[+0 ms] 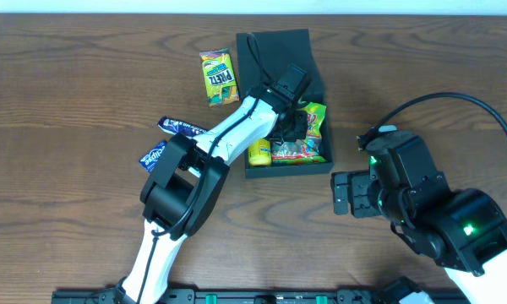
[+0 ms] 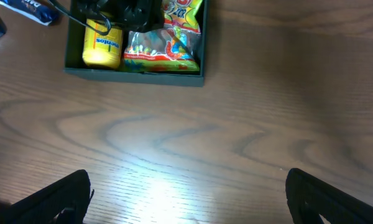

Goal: Pack container
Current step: 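Push the items down inside the box with the left gripper, then move the left gripper to the Pretzel sour cream bag and grasp it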

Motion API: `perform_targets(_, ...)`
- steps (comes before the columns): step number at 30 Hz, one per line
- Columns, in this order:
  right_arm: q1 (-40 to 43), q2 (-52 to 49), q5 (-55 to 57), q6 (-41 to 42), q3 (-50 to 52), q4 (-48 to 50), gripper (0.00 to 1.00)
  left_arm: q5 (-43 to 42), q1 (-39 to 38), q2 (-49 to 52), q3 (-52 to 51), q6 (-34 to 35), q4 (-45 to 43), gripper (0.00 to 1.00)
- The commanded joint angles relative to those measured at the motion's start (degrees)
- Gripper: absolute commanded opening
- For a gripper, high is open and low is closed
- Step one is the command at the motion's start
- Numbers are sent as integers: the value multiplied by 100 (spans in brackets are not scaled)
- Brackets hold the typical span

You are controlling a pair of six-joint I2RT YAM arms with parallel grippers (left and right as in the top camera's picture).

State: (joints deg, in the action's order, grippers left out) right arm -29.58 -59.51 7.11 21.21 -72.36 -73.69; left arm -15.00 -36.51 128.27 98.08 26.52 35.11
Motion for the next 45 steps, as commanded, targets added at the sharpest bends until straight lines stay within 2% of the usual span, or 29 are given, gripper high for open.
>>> perform_targets(1,37,24,37,-70,-33,-4,99,431,59,-402,11,-85,39,6)
perform_targets(6,37,24,37,-70,-33,-4,99,1143,59,-721,11,-87,17,6)
perform_targets(25,37,24,37,-70,-33,-4,99,1167,48,201,-33,-81,-321,6)
perform_targets(29,37,24,37,-70,-33,-4,99,1447,50,260,-33,-81,-254,6)
perform_targets(32,37,24,37,-70,-33,-4,99,1709,52,219,-31,-81,-195,6)
perform_targets(37,37,24,39,-70,-33,-4,99,1692,52,118,7,-76,-116,6)
perform_targets(45,37,24,37,-70,-33,-4,99,1679,55,-691,76,-81,-61,6)
